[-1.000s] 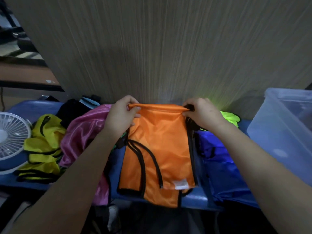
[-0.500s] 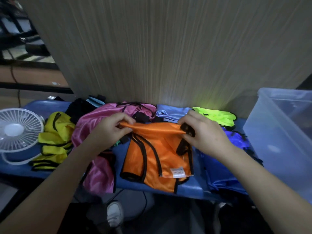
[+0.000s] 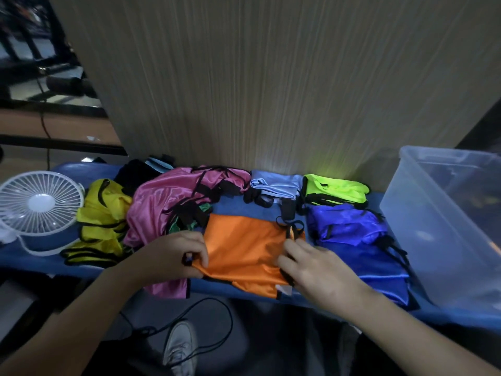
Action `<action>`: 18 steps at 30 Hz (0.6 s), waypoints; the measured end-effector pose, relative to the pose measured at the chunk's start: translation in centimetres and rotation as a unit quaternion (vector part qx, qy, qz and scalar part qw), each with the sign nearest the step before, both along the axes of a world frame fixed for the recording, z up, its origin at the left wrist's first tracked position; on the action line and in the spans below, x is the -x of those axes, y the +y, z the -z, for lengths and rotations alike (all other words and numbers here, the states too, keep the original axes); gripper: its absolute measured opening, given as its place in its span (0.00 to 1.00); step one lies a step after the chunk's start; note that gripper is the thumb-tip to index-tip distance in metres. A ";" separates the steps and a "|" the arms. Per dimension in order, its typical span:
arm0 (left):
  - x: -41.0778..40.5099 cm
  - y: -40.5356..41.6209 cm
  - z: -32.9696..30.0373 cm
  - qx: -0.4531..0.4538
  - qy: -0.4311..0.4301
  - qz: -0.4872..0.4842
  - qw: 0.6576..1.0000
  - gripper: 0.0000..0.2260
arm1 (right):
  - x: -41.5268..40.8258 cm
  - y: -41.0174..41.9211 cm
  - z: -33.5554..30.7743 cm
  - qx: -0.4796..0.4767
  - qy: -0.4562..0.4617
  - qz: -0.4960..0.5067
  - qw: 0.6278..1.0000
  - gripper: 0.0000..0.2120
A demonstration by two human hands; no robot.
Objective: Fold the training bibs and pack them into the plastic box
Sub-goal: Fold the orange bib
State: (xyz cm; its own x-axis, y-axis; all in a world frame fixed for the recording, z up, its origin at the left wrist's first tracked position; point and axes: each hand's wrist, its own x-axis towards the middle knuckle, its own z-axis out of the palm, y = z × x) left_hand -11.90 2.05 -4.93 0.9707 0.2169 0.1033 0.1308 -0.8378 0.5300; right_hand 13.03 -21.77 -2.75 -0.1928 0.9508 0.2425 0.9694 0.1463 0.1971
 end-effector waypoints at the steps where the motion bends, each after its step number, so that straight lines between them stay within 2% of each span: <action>1: -0.1 -0.1 0.0 0.000 0.011 -0.004 1.000 0.11 | -0.1 -0.1 0.5 0.024 0.002 0.012 1.000 0.14; 4: -0.7 -0.6 -0.6 0.042 0.046 -0.030 0.998 0.10 | -0.3 -0.4 1.3 0.124 0.045 0.041 0.990 0.24; 7: -1.5 -1.0 -1.0 0.089 0.027 -0.042 0.995 0.11 | -1.2 -0.2 0.5 0.176 0.157 0.048 0.971 0.32; 8: -1.8 -1.1 -1.0 0.086 0.000 -0.052 0.995 0.11 | -1.5 0.0 0.1 0.155 0.207 0.041 0.965 0.30; 10: -2.7 -1.2 -0.7 0.035 -0.053 -0.081 0.995 0.11 | -2.3 0.4 -0.7 0.038 0.254 0.031 0.966 0.22; 12: -3.9 -1.0 -0.3 -0.024 -0.099 -0.105 0.989 0.08 | -2.7 1.5 -1.2 -0.075 0.203 0.047 0.975 0.17; 13: -4.7 -0.8 0.0 -0.040 -0.112 -0.110 0.987 0.07 | -2.7 2.3 -1.1 -0.095 0.170 0.054 0.979 0.15; 15: -6.3 -0.7 0.4 -0.065 -0.102 -0.111 0.986 0.10 | -2.5 3.9 -0.4 -0.079 0.134 0.039 0.987 0.16; 18: -8.3 -1.2 1.1 -0.098 -0.034 -0.102 0.989 0.21 | -2.1 5.4 1.5 0.022 0.116 0.029 0.993 0.20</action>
